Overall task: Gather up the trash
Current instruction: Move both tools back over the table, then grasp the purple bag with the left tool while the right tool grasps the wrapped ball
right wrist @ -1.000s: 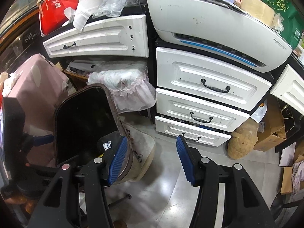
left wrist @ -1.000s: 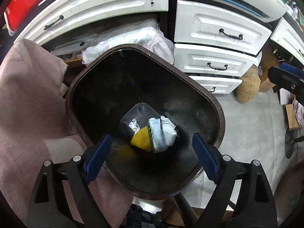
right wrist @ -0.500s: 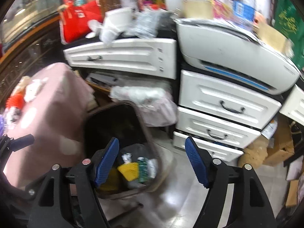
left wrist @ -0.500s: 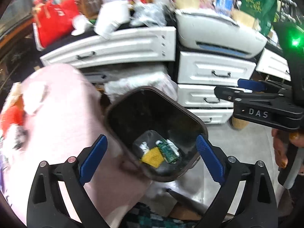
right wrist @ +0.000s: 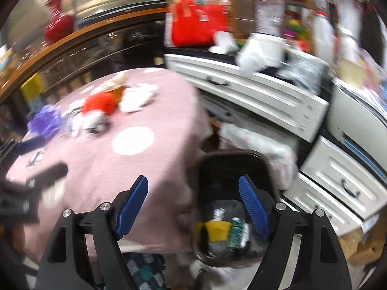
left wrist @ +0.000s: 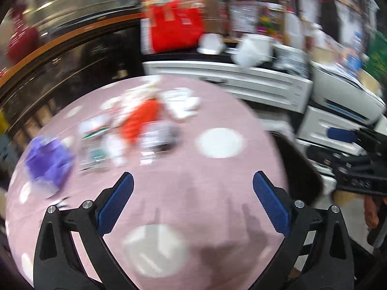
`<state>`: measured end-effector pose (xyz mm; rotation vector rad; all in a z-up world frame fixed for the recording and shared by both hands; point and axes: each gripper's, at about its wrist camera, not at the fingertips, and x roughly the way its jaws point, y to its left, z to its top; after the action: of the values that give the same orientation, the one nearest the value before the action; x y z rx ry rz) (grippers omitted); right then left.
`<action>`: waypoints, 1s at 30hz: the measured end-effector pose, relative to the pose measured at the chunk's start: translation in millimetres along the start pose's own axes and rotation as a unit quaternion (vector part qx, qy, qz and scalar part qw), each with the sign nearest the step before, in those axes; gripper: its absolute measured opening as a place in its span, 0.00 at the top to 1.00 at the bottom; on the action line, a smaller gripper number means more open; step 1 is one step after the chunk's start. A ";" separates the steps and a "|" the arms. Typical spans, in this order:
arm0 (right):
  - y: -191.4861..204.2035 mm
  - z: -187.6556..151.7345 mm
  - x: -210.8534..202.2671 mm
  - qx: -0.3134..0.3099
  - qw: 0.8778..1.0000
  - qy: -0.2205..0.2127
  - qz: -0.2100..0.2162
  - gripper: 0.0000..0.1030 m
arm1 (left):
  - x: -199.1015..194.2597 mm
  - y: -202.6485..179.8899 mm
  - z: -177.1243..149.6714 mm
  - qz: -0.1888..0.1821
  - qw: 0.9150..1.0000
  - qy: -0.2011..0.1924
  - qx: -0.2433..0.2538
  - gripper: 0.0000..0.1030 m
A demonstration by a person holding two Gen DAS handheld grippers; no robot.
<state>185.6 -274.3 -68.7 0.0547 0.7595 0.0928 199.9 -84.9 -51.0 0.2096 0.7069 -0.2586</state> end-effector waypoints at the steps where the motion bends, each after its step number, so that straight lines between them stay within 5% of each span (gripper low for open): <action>1: 9.3 2.4 1.6 -0.008 1.000 0.000 0.010 0.26 | -0.3 14.9 -1.2 0.015 1.000 0.001 -0.012 0.06; 11: 82.4 28.1 17.6 -0.070 0.995 -0.005 0.066 0.26 | -0.4 169.2 -27.3 0.142 0.978 0.015 -0.154 0.06; 17: 105.0 39.2 31.9 -0.082 0.993 0.004 0.079 0.26 | 14.9 217.2 -31.4 0.162 0.970 0.035 -0.177 0.06; 23: 118.3 51.3 54.1 -0.062 0.992 0.028 0.104 0.26 | 43.6 250.2 -28.4 0.142 0.967 0.058 -0.204 0.06; 25: 124.9 54.8 63.5 -0.064 0.992 0.036 0.106 0.26 | 49.3 256.4 -27.9 0.135 0.966 0.061 -0.213 0.19; 27: 131.7 60.1 73.9 -0.066 0.991 0.041 0.104 0.26 | 54.5 262.7 -29.8 0.123 0.965 0.069 -0.223 0.41; 30: 139.9 66.6 86.0 -0.070 0.990 0.049 0.109 0.26 | 53.5 264.6 -32.6 0.117 0.964 0.060 -0.231 0.52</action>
<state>284.6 -127.2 -67.7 -0.0008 0.8420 0.3583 299.4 166.0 -83.7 -0.1376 0.8347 0.1495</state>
